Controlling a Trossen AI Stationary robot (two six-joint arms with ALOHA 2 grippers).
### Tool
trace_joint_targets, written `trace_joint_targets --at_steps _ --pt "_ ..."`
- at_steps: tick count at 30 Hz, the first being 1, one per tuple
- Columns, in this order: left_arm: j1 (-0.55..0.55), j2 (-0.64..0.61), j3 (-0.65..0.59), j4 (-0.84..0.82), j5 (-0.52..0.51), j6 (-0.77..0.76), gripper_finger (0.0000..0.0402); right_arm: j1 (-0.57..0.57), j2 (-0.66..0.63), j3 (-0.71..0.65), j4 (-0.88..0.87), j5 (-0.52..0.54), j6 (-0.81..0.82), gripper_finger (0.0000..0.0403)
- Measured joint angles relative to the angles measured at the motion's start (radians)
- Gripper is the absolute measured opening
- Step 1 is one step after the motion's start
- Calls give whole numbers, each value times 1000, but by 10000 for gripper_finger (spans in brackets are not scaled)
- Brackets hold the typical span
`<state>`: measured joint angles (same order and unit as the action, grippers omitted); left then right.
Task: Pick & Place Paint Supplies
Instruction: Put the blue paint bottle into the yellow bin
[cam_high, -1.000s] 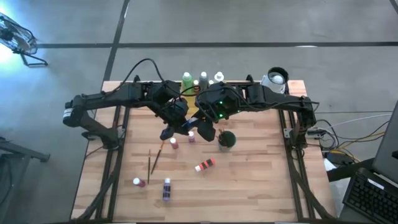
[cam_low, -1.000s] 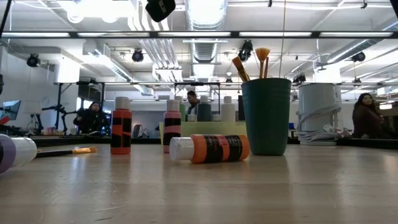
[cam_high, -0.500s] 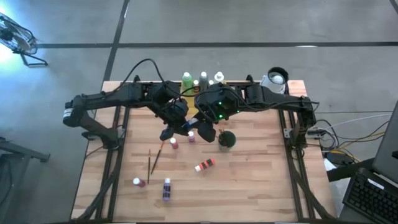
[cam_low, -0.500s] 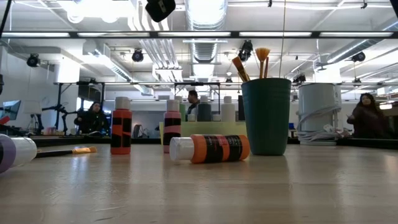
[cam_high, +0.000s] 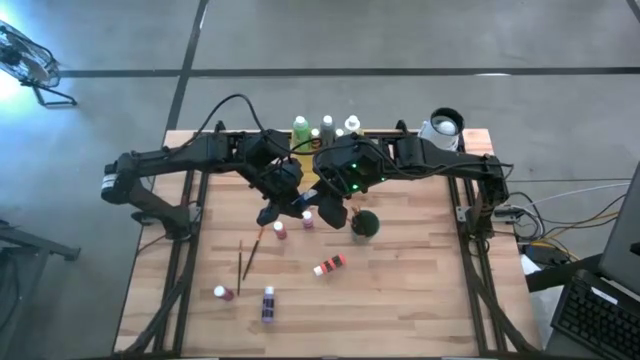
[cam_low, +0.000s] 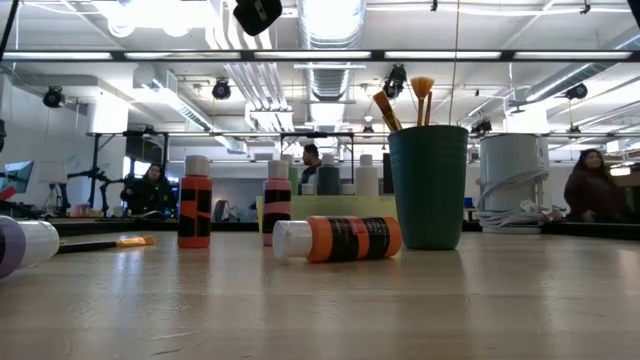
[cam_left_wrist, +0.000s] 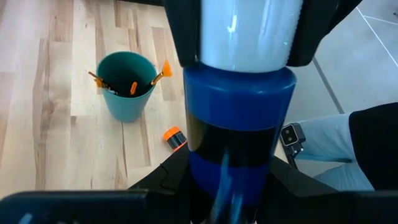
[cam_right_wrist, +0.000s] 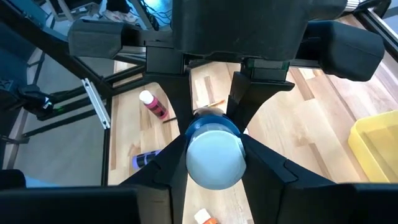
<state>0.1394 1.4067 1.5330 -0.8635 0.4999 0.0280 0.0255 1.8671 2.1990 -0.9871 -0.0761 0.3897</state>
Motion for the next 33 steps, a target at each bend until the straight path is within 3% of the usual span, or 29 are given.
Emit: trace_joint_targets --at_steps 6,15,19,26,33 --pt "0 0 0 -2 1 -2 133 0 0 0 0 -1 3 113" --pt "21 -40 0 -28 -32 6 229 -5 -30 4 -76 23 3 113" --pt "42 -94 0 -54 -170 6 239 -16 -51 5 -182 102 9 113" --pt "44 -199 0 -49 -549 -4 228 -126 -52 -2 -331 189 19 113" --pt "44 -293 1 -34 -684 -27 222 -297 -50 -84 -320 192 -45 113"
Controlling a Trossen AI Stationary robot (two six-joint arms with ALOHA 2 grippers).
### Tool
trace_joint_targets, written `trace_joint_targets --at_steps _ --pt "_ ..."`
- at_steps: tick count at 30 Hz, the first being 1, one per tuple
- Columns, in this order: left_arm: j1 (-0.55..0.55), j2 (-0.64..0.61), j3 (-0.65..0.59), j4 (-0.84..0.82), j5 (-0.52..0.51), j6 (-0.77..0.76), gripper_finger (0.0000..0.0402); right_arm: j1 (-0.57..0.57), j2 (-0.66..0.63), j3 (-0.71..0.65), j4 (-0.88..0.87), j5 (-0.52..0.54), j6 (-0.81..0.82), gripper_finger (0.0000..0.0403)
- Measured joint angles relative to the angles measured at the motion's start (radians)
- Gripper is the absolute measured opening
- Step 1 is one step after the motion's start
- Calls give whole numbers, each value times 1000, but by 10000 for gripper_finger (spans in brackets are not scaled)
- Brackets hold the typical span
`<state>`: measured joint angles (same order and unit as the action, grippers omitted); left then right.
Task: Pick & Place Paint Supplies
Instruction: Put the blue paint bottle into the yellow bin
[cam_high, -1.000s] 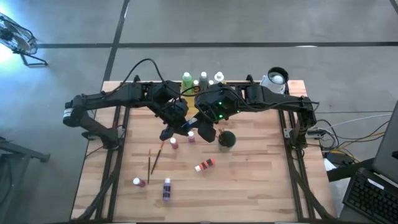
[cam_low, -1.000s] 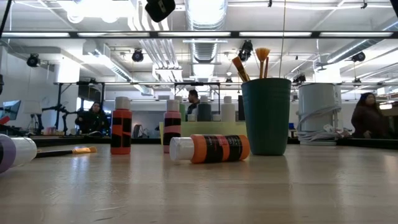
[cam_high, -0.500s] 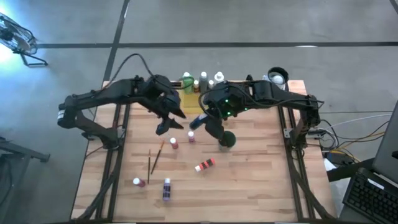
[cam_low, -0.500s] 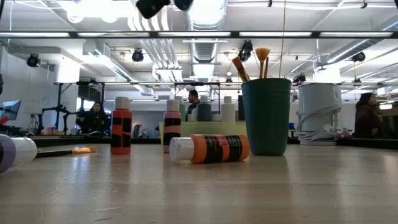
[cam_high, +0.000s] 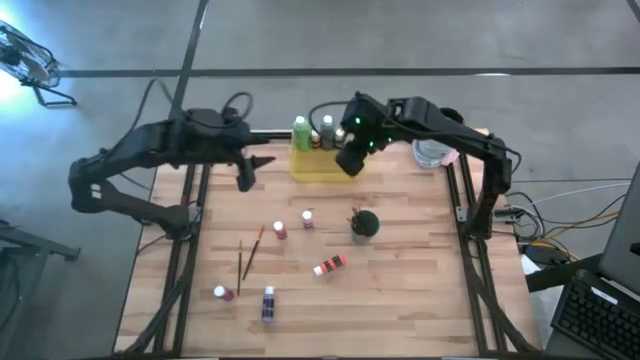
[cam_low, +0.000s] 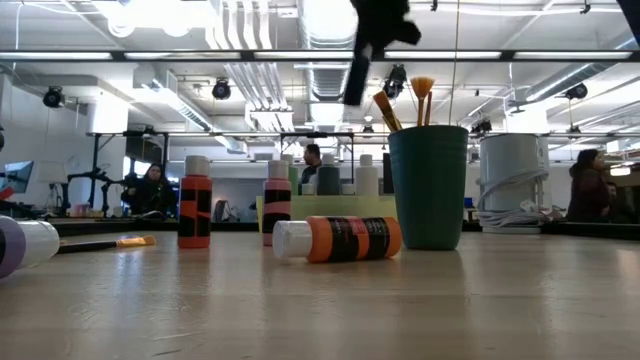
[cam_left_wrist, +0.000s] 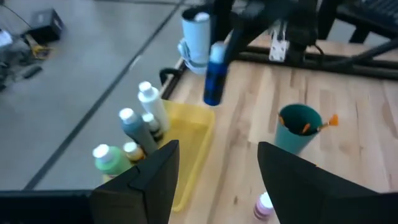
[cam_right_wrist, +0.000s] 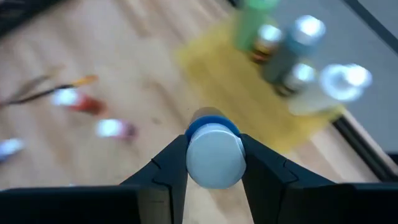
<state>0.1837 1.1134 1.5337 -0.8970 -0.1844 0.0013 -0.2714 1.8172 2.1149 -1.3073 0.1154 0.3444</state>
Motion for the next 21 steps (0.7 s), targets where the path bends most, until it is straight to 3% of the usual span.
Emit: trace_joint_targets --at_steps 5,12,21 --pt "-2 -83 0 -2 -47 -2 221 -75 1 -146 40 19 -30 113" --pt "-1 -183 -77 58 -177 1 220 -158 4 -378 325 18 -47 113" --pt "-1 -231 -167 163 -231 32 218 -229 7 -533 468 19 -49 113"
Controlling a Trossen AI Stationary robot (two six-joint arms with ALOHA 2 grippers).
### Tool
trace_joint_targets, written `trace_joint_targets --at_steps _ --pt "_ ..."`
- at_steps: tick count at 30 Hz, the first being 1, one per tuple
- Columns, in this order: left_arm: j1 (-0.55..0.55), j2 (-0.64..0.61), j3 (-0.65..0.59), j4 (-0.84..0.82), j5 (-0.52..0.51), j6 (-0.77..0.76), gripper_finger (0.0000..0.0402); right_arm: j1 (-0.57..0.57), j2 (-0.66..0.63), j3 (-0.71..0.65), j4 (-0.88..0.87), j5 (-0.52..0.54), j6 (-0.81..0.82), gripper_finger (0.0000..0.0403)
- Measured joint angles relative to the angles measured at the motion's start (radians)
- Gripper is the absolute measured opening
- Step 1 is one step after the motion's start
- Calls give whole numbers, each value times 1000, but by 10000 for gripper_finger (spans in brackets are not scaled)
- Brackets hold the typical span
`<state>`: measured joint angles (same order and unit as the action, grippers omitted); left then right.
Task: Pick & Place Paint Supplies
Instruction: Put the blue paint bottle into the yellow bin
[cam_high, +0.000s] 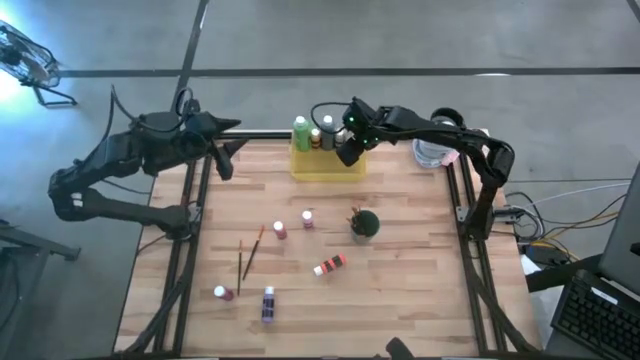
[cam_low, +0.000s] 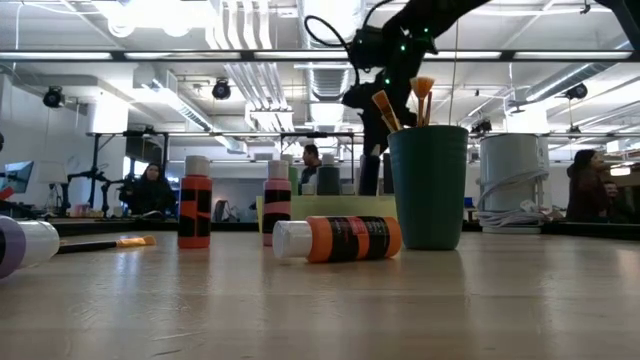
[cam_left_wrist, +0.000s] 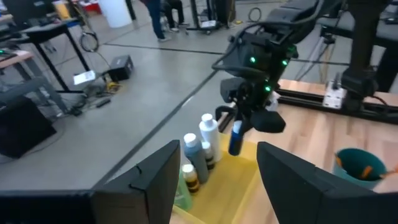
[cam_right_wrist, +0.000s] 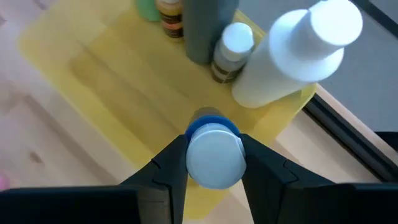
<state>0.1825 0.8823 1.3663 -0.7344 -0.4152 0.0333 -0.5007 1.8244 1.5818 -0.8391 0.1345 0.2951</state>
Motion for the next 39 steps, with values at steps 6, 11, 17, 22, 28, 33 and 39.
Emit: trace_joint_targets --at_steps 6,11,17,22,28,33,39 --pt "0 16 1 18 -25 8 218 -30 42 -2 0 2 -41 113" --pt "0 21 1 18 -25 8 218 -49 70 -2 7 8 -72 113" --pt "0 21 1 18 -28 8 218 -58 106 -2 21 23 -97 113" --pt "0 22 2 18 -29 8 218 -59 154 -1 35 24 -118 113" --pt "0 22 2 17 -29 1 218 -58 183 15 45 57 -136 113" --pt "0 22 2 17 -29 1 218 -60 183 15 45 58 -142 113" --pt "1 22 2 17 -28 0 218 -63 183 15 43 51 -141 113"
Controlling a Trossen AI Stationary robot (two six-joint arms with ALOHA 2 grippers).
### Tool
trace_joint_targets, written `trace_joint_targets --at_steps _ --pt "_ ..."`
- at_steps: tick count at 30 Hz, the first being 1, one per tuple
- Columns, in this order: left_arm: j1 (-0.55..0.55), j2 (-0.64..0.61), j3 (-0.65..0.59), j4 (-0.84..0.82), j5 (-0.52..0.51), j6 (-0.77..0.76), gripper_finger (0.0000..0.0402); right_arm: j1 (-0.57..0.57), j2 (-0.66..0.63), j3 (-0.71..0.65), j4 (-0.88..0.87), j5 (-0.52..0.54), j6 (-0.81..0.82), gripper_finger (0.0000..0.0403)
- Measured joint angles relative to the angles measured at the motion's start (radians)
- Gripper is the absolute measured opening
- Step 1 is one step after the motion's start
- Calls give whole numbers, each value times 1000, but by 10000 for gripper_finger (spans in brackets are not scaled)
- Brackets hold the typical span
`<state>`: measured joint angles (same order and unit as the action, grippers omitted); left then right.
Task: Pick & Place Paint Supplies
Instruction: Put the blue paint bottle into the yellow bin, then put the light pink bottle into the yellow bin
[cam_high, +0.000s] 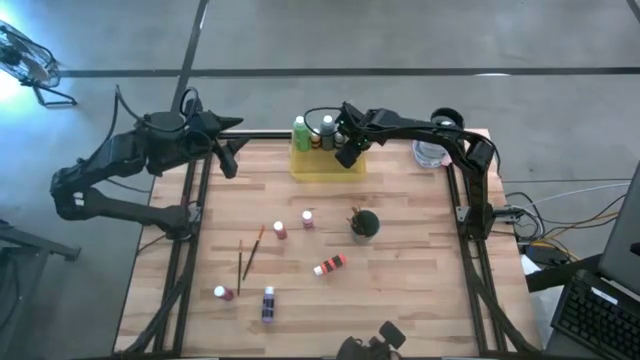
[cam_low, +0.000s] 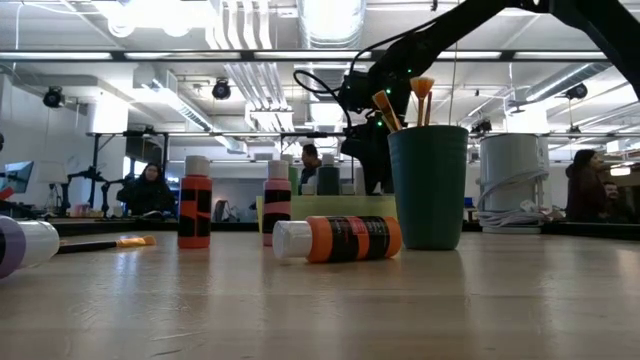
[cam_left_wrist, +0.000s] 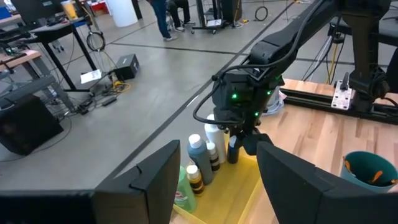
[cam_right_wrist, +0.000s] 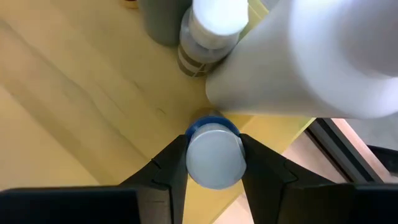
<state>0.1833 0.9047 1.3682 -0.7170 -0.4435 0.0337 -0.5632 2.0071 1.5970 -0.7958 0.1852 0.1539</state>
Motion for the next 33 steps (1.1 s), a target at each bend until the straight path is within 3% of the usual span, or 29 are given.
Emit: trace_joint_targets --at_steps 13,27,33 --pt "-1 0 0 0 6 -7 218 -1 1 -3 -12 -2 3 198" --pt "-1 0 0 -1 11 -11 218 0 -42 -3 -10 1 3 196" --pt "-1 0 0 -1 10 -11 218 -1 -124 -3 -29 67 3 208"
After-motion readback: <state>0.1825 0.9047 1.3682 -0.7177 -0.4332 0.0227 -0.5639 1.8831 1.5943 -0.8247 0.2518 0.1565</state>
